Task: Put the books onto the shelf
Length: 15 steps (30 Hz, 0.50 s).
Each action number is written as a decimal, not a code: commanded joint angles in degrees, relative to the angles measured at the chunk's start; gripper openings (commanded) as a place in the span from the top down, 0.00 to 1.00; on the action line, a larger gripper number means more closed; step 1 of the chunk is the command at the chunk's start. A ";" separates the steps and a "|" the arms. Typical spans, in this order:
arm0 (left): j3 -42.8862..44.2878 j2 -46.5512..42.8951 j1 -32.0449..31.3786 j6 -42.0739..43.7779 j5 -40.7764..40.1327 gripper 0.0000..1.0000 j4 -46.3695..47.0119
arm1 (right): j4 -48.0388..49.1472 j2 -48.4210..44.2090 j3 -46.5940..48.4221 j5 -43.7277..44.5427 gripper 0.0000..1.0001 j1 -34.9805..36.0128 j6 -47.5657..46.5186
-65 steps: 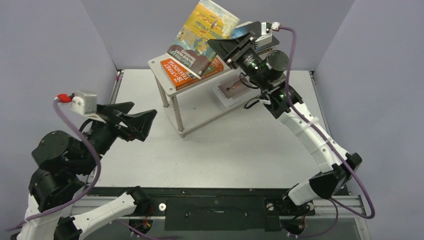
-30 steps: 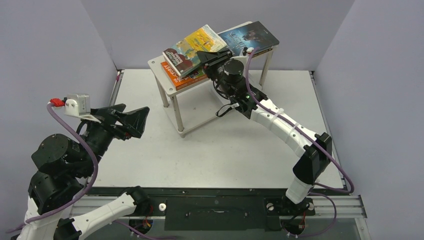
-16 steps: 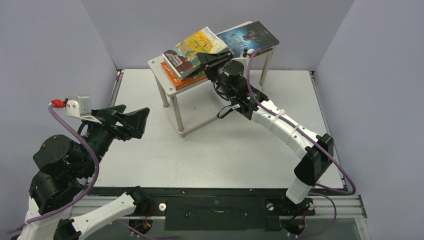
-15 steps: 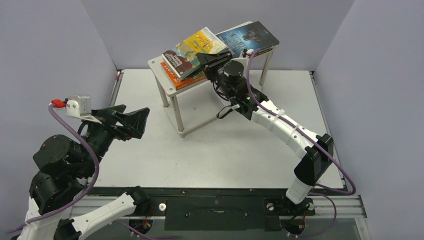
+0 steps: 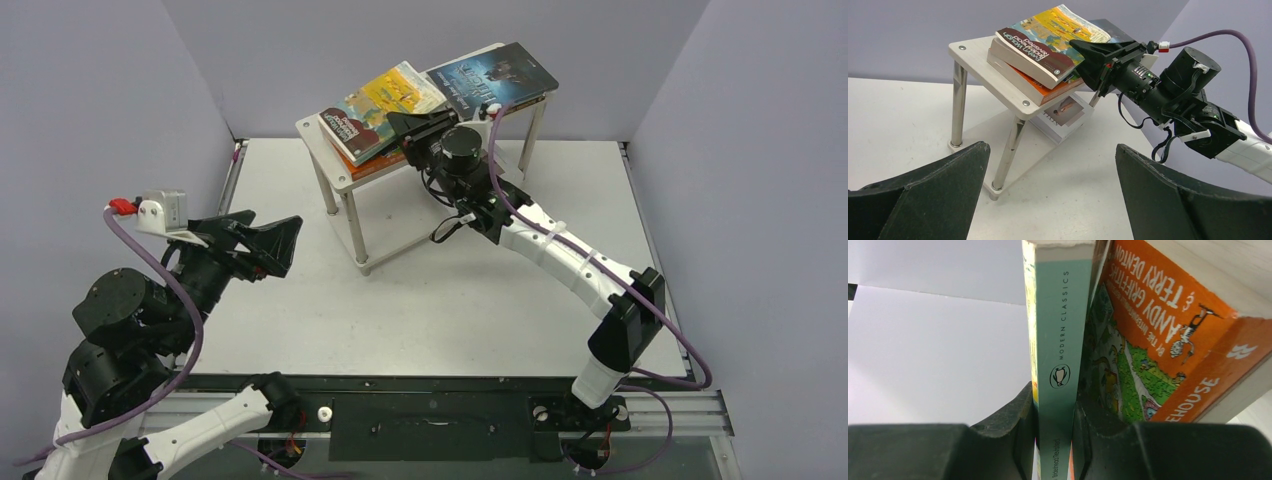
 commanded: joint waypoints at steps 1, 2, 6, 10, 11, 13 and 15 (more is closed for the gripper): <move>-0.15 -0.44 0.13 -0.45 -0.22 0.04 2.44 | 5.88 -3.41 -0.56 -0.22 1.00 0.50 1.41; -0.14 -0.49 0.13 -0.45 -0.24 0.04 2.40 | 6.90 -3.22 -0.76 -0.50 0.97 0.49 1.52; -0.24 -0.66 0.14 -0.49 -0.23 0.04 2.47 | 6.58 -2.55 0.04 -1.81 0.65 0.57 1.73; -0.43 -0.80 0.14 -0.66 -0.27 0.04 2.50 | 5.92 -2.84 0.13 -1.77 0.42 0.59 1.72; -0.45 -0.87 0.14 -0.68 -0.25 0.04 2.46 | 5.53 -3.02 0.11 -1.67 0.38 0.60 1.67; -0.52 -0.89 0.14 -0.71 -0.31 0.04 2.62 | 5.21 -3.28 -0.04 -1.59 0.32 0.60 1.68; -0.54 -0.84 0.14 -0.71 -0.28 0.04 2.72 | 4.62 -3.59 -0.12 -1.58 0.30 0.60 1.82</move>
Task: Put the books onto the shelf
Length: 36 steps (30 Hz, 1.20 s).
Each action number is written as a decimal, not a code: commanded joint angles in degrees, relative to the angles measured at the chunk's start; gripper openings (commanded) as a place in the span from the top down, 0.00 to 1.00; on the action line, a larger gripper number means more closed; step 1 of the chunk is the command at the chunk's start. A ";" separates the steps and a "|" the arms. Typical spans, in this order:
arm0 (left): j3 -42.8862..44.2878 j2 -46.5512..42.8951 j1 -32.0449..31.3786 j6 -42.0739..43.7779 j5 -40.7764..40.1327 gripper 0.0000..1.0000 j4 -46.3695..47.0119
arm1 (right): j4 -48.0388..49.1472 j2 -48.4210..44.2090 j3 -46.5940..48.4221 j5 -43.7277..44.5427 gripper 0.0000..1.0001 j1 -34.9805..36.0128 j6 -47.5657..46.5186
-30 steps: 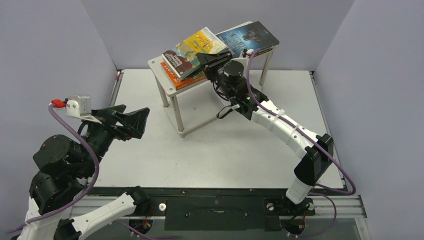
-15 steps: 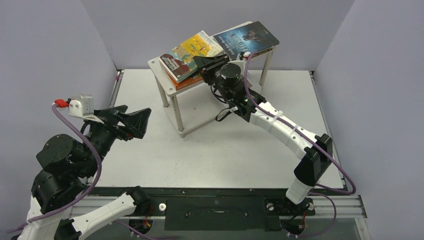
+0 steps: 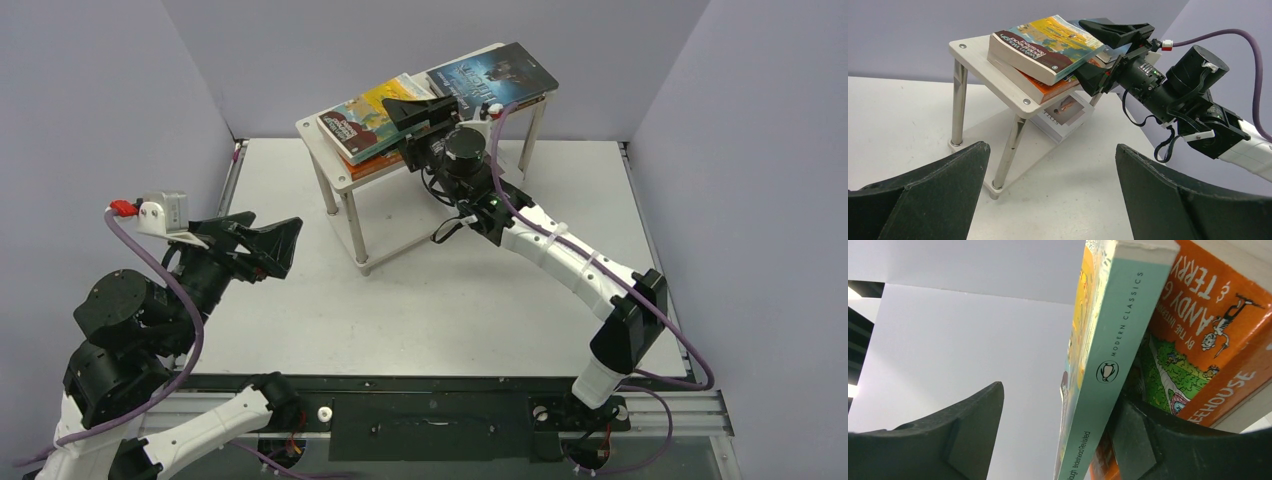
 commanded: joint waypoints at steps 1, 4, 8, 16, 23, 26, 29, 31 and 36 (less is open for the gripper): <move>-0.02 -0.34 0.14 -0.60 -0.22 0.04 2.68 | 1.43 -3.08 1.14 -0.13 0.30 0.56 0.06; -0.11 -0.24 0.12 -0.60 -0.12 0.04 2.82 | -0.37 -3.74 1.15 -0.13 0.30 0.55 0.50; -0.37 -0.24 0.14 -0.60 0.04 0.04 3.23 | -5.02 -4.03 3.16 -0.36 0.29 0.49 0.73; -0.58 0.19 0.13 -0.56 0.52 0.04 3.79 | -6.44 -5.06 2.22 -1.27 0.29 0.53 1.23; -0.72 0.40 0.11 -0.44 0.65 0.04 3.93 | -7.20 -5.88 1.70 -2.25 0.29 0.63 0.88; -0.80 0.64 0.13 -0.35 0.76 0.04 4.17 | -8.07 -5.69 2.14 -2.88 0.29 0.64 0.62; -0.93 0.97 0.08 -0.22 0.87 0.04 4.39 | -9.10 -5.45 2.22 -3.76 0.29 0.62 0.52; -0.99 1.26 0.08 -0.06 1.02 0.04 4.44 | -9.36 -5.56 1.85 -4.06 0.29 0.64 0.53; -1.12 3.30 0.07 0.44 0.47 0.04 2.96 | -7.41 -7.02 -0.74 -4.22 0.29 0.65 0.53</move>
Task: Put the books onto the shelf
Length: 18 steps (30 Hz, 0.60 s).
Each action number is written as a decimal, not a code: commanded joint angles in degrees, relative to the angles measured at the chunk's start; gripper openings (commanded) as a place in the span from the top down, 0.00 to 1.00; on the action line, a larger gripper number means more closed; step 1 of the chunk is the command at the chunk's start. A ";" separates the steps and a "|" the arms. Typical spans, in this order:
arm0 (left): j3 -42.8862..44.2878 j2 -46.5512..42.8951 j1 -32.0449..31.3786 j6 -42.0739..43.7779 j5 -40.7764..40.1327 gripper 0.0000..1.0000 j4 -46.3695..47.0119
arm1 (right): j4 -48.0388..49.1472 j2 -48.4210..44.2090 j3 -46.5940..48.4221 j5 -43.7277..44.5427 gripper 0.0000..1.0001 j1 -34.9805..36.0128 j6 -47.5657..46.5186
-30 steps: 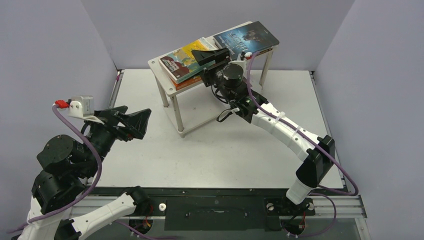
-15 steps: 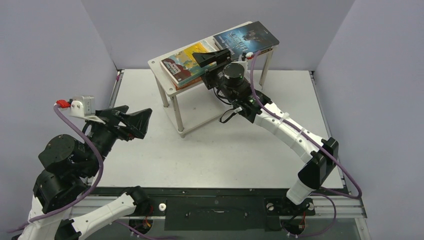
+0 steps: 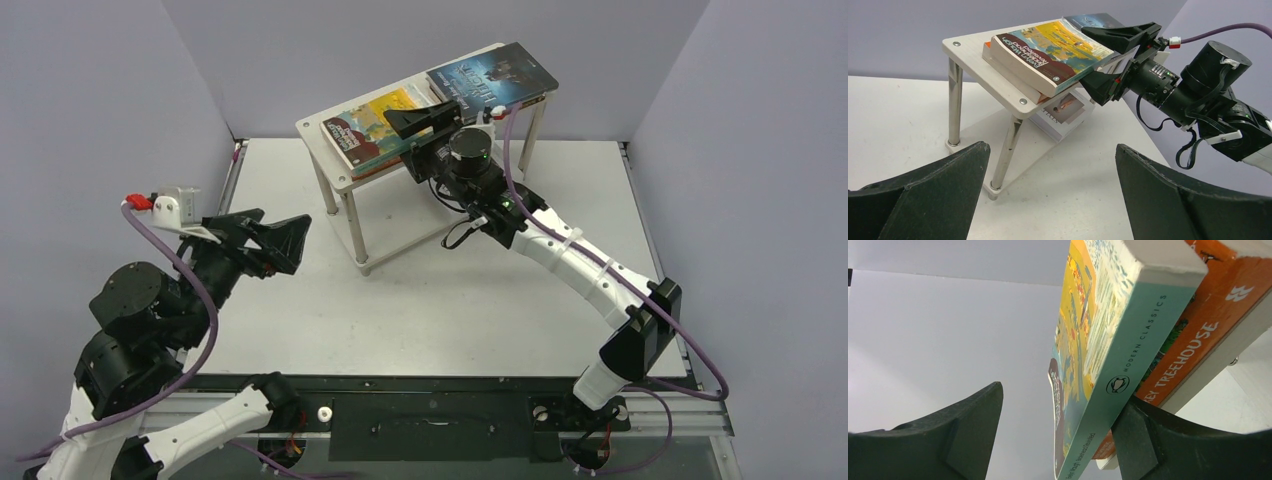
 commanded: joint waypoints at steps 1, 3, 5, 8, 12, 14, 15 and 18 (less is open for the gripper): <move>0.08 2.84 0.12 0.33 -0.06 0.04 1.01 | 2.19 -4.14 -1.77 -1.28 0.29 0.38 -0.67; 0.31 3.95 0.14 0.42 -0.26 0.04 0.23 | 1.89 -4.46 -2.11 -1.38 0.29 0.38 -0.78; 0.55 4.93 0.17 0.69 -0.32 0.04 -0.51 | 1.58 -4.59 -2.32 -1.51 0.29 0.38 -0.90; 2.11 7.58 0.22 0.77 -0.19 0.04 -2.77 | 1.53 -4.89 -2.86 -1.86 0.29 0.38 -0.78; 4.41 11.47 0.28 0.21 0.83 0.04 -5.85 | 1.94 -5.14 -3.57 -2.12 0.29 0.33 -0.82; 5.58 13.52 0.25 -0.29 2.04 0.04 -7.28 | 2.06 -5.15 -3.59 -2.26 0.29 0.30 -0.90; 6.48 14.19 0.30 -0.62 2.77 0.04 -7.66 | 2.09 -5.15 -3.58 -2.21 0.29 0.25 -0.87; 8.07 17.52 0.27 -1.43 3.61 0.04 -8.89 | 2.27 -5.17 -3.41 -2.20 0.29 0.28 -0.98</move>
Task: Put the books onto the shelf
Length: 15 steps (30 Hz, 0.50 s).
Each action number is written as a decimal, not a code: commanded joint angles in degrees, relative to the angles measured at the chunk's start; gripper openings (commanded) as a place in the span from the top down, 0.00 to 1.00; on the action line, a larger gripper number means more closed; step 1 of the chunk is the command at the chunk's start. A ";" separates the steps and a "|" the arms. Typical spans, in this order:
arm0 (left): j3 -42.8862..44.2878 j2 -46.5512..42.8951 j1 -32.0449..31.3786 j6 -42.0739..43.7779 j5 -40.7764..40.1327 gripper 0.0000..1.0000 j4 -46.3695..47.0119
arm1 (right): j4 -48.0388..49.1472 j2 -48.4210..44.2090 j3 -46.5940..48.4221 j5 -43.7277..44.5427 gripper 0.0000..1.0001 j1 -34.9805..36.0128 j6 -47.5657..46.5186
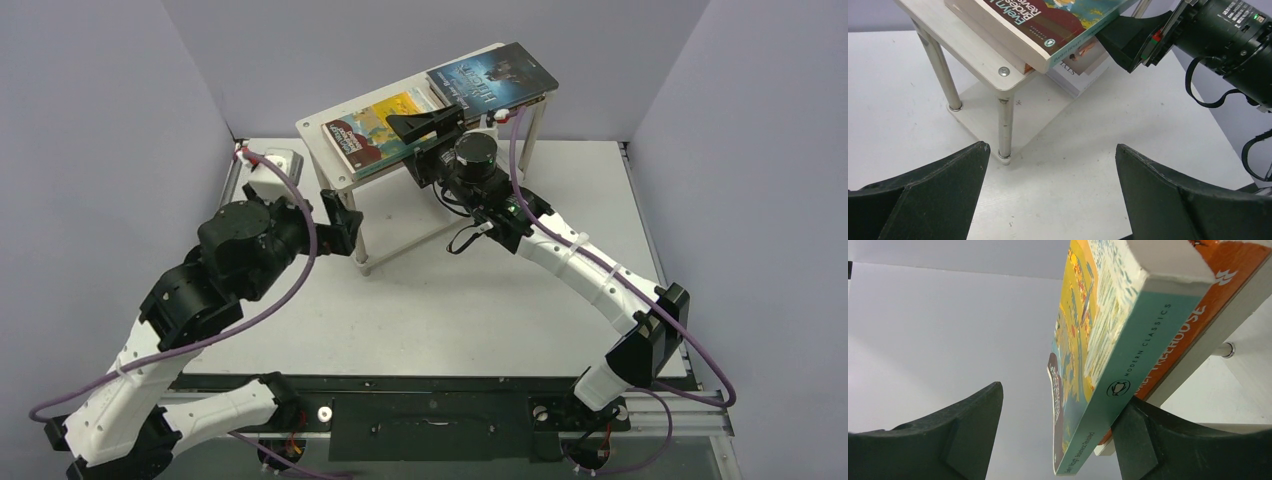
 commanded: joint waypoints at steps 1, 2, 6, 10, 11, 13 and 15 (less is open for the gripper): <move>4.77 3.57 0.30 -1.74 2.03 0.04 -2.24 | 1.65 -2.51 -0.15 -0.82 0.29 0.16 -0.98; 5.26 4.77 0.26 -2.12 1.48 0.04 -2.57 | 1.69 -2.44 -0.22 -0.78 0.29 0.17 -0.99; 7.39 8.18 0.76 -4.43 -2.81 0.04 -1.94 | 2.38 -2.06 -0.13 -1.01 0.29 0.16 -0.75; 8.41 11.12 2.86 -4.89 -6.11 0.03 -0.05 | 2.65 -1.45 0.49 -1.59 0.29 0.21 -0.37; 8.57 12.11 3.43 -4.84 -5.97 0.03 0.32 | 2.66 -1.20 0.77 -1.81 0.29 0.20 -0.38; 9.24 13.32 5.24 -4.79 -5.53 0.03 0.50 | 2.74 -0.96 0.92 -2.13 0.29 0.22 -0.38; 9.75 14.22 7.52 -4.78 -5.09 0.01 0.75 | 2.83 -0.93 0.95 -2.17 0.29 0.27 -0.38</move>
